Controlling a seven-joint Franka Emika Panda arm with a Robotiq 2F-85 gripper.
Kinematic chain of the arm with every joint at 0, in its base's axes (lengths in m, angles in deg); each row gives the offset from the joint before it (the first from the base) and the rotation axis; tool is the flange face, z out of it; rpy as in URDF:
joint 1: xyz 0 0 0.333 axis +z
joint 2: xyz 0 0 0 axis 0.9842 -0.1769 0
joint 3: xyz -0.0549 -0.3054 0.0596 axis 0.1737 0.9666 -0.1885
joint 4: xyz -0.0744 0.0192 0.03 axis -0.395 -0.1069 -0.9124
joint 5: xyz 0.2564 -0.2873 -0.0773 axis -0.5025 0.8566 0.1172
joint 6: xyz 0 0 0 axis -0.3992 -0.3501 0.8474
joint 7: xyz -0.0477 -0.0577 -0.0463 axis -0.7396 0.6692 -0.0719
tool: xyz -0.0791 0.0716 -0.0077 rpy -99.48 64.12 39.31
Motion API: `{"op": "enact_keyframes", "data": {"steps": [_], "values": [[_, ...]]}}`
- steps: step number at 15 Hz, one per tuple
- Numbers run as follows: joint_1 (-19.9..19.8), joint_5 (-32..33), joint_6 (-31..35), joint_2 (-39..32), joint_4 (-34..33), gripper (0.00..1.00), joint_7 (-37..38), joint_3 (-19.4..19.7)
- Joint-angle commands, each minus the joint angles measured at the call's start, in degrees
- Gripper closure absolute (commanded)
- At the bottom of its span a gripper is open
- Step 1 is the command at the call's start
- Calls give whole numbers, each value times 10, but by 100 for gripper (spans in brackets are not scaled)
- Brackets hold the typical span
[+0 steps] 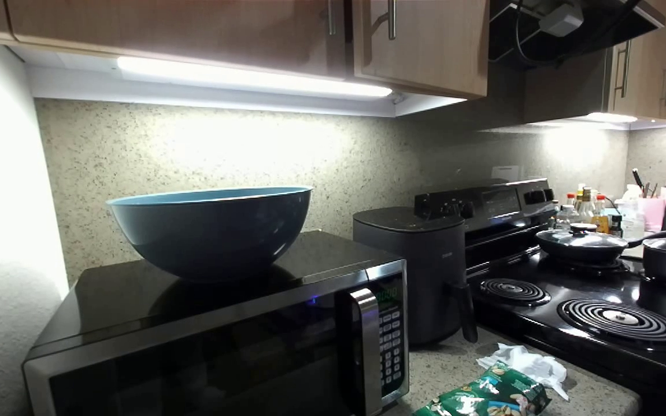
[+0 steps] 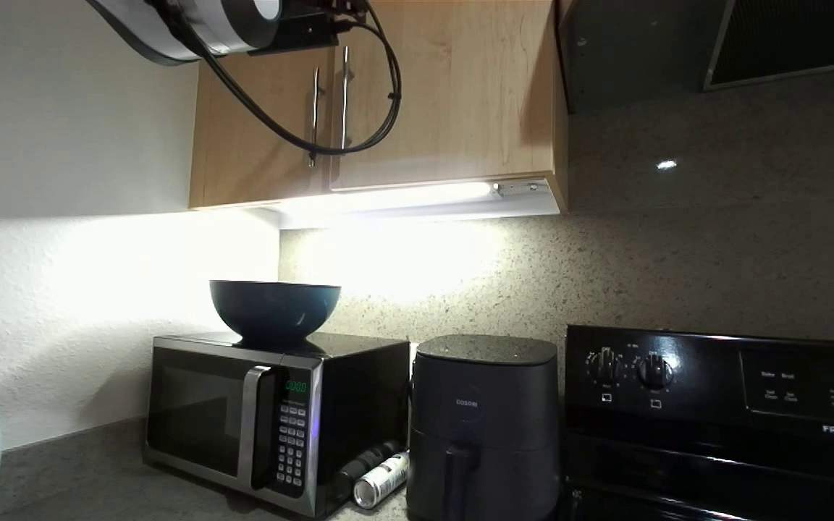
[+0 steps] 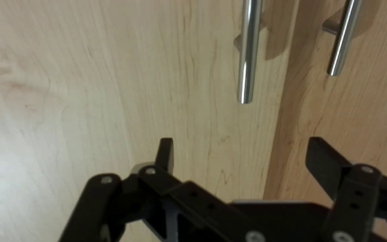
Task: Close the cupboard
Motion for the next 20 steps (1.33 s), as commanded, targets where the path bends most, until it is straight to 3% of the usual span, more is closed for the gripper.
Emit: {"op": "enact_keyframes", "data": {"steps": [1,12,20], "values": [[-14,13,-12,-23,-20,0,-5,-7],[-12,14,-26,-78,-68,0,-3,-23],[-42,16,-11,-93,-90,0,-19,-62]]}}
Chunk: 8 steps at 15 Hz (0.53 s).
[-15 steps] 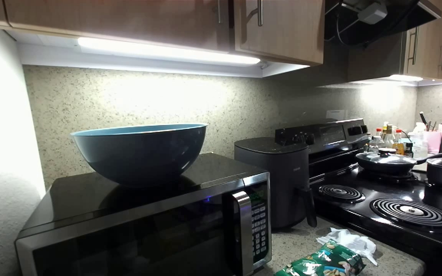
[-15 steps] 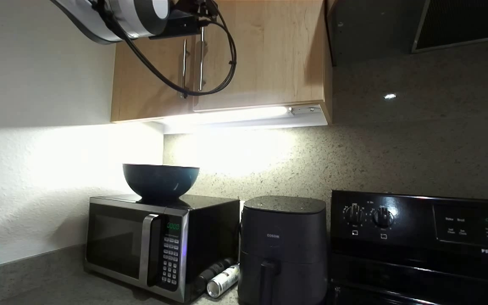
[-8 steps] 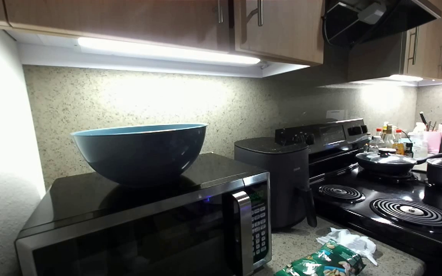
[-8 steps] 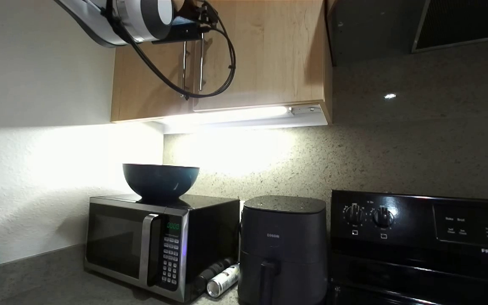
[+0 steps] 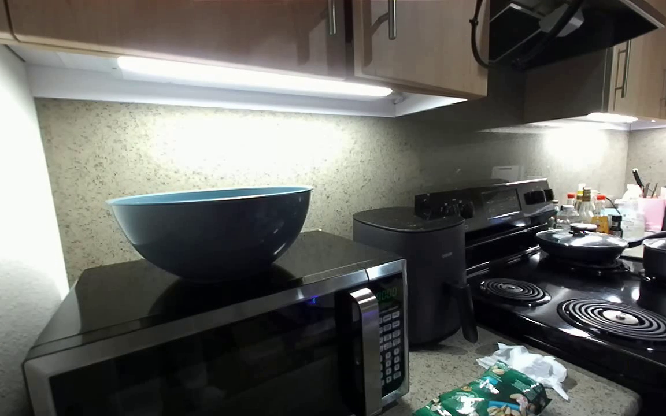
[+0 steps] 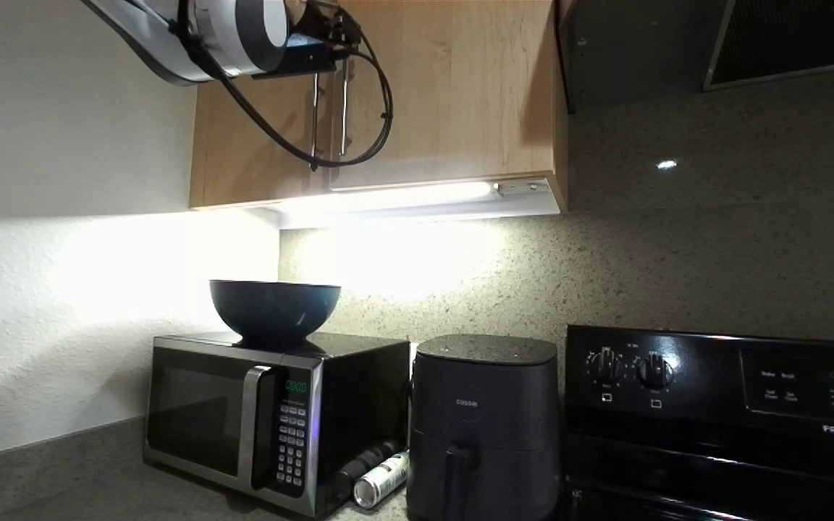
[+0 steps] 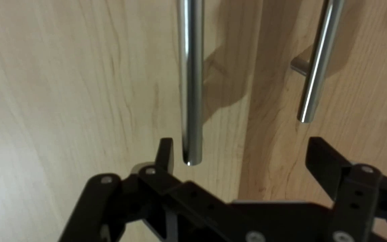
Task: Close the cupboard
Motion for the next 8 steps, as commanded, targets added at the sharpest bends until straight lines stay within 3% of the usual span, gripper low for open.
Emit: {"op": "enact_keyframes", "data": {"steps": [1,4,8], "values": [[-7,0,1,-2,-4,0,-3,-5],[-13,2,1,-4,-11,0,-5,-10],[-18,2,17,-59,-37,0,-4,-15]]}}
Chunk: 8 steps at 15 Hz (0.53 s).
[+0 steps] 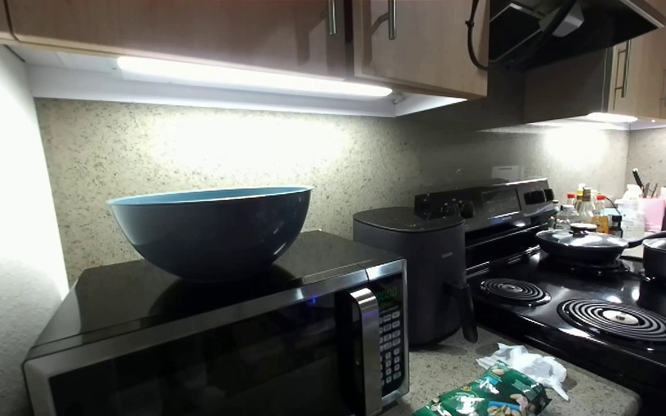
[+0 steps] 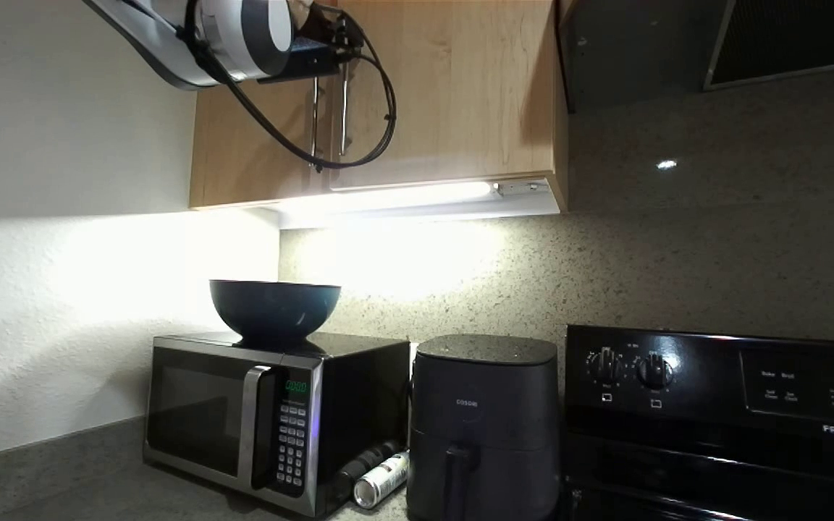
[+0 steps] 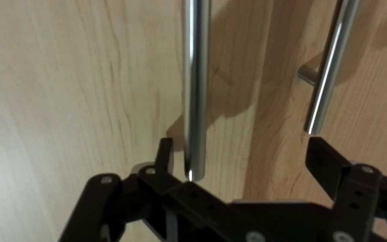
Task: Close the cupboard
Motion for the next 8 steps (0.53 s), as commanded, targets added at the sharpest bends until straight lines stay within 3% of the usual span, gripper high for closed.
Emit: {"op": "enact_keyframes", "data": {"steps": [1,8], "values": [[-3,0,19,-54,-33,0,2,-7],[5,5,23,-107,-83,0,-2,-11]]}}
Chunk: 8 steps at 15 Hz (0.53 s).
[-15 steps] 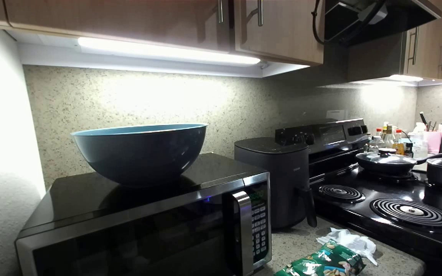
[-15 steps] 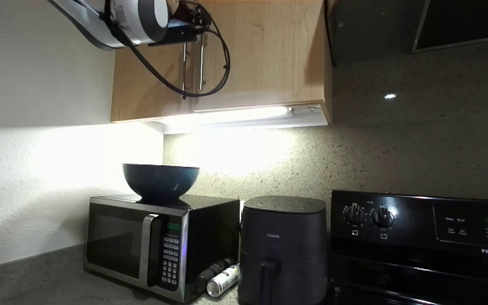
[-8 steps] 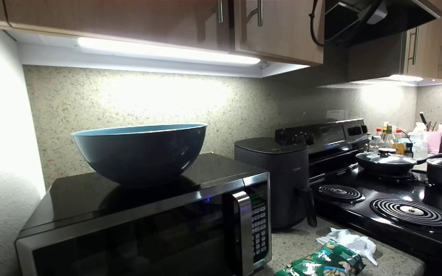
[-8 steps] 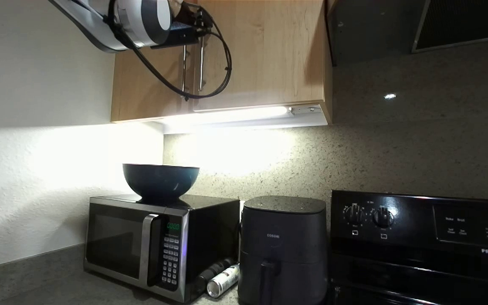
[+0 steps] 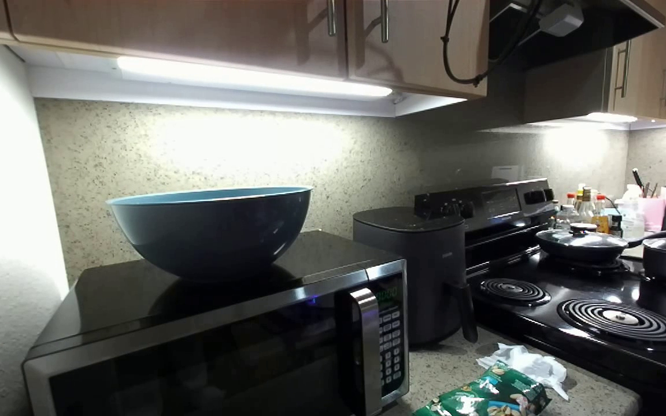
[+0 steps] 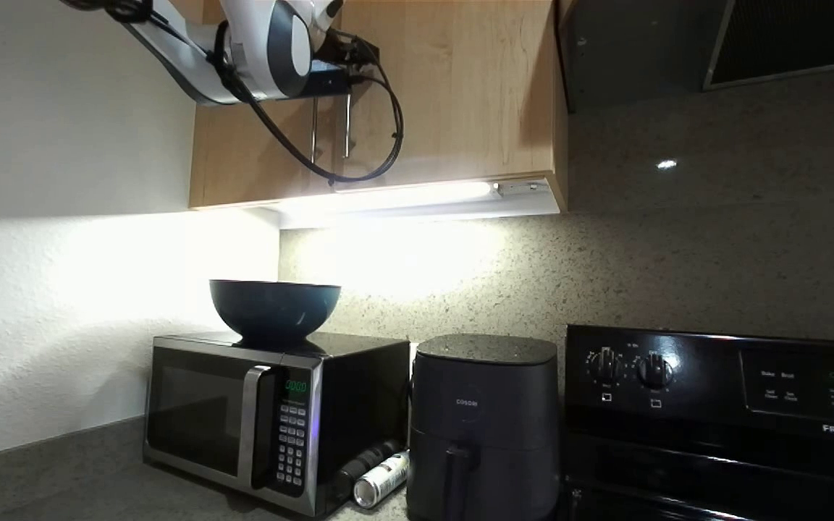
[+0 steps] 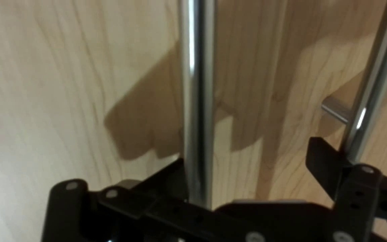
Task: Close the cupboard
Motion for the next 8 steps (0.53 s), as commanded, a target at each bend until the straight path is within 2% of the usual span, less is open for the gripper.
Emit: {"op": "enact_keyframes", "data": {"steps": [1,5,8], "values": [[2,4,7,-39,-35,0,-2,-9],[-5,2,6,-53,-51,0,-2,-14],[-1,-2,-7,-33,-46,0,2,-12]]}}
